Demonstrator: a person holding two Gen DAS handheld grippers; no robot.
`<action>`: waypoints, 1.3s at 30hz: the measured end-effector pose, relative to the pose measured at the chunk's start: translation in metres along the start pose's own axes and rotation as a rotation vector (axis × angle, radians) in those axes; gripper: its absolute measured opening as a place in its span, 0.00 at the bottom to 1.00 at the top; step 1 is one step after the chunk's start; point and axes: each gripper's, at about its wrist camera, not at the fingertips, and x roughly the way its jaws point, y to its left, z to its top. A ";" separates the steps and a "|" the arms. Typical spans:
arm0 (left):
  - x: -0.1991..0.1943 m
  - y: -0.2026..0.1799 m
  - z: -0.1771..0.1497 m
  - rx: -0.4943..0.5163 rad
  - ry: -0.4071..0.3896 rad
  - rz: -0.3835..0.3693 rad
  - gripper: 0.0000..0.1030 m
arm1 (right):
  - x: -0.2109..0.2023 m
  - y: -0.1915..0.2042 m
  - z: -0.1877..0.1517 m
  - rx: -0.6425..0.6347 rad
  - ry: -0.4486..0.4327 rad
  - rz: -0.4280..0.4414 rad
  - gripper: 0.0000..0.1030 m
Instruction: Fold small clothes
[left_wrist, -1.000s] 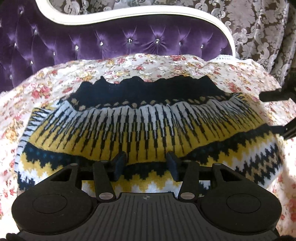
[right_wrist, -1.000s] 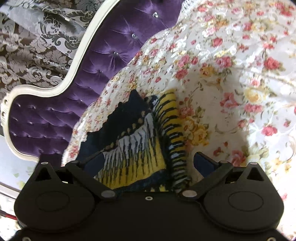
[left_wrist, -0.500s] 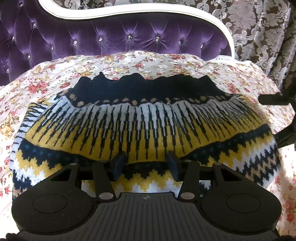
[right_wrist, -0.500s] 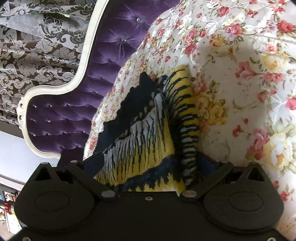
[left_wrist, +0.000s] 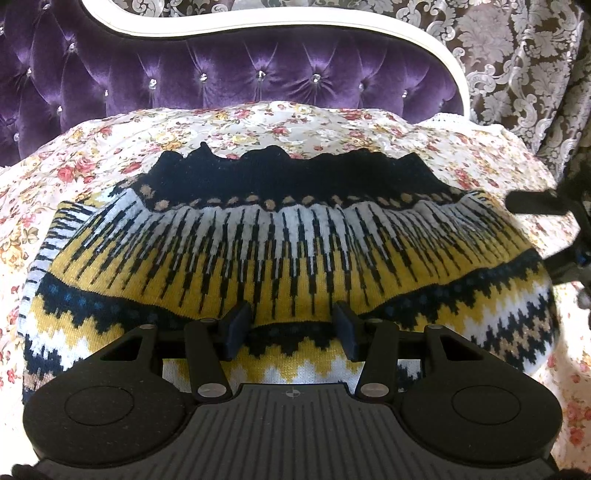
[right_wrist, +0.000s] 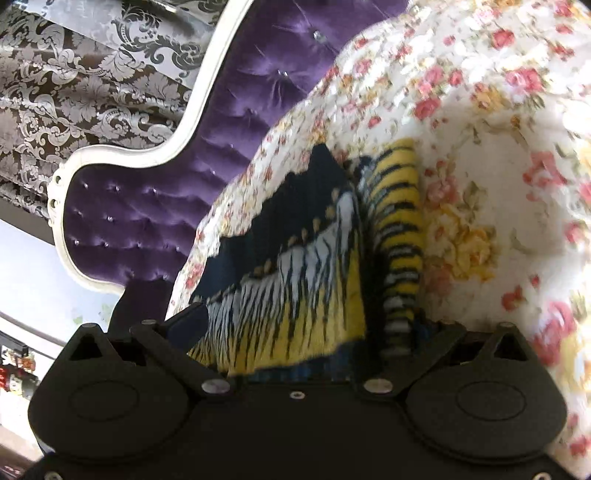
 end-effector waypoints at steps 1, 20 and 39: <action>0.000 0.000 0.000 -0.002 0.000 0.000 0.46 | -0.003 -0.001 -0.002 0.007 0.005 -0.009 0.91; -0.033 -0.013 -0.021 0.013 -0.019 -0.008 0.45 | -0.031 0.019 -0.010 -0.109 -0.112 -0.028 0.35; -0.016 -0.005 -0.002 -0.050 -0.022 0.004 0.46 | -0.031 0.027 -0.010 -0.134 -0.137 -0.017 0.35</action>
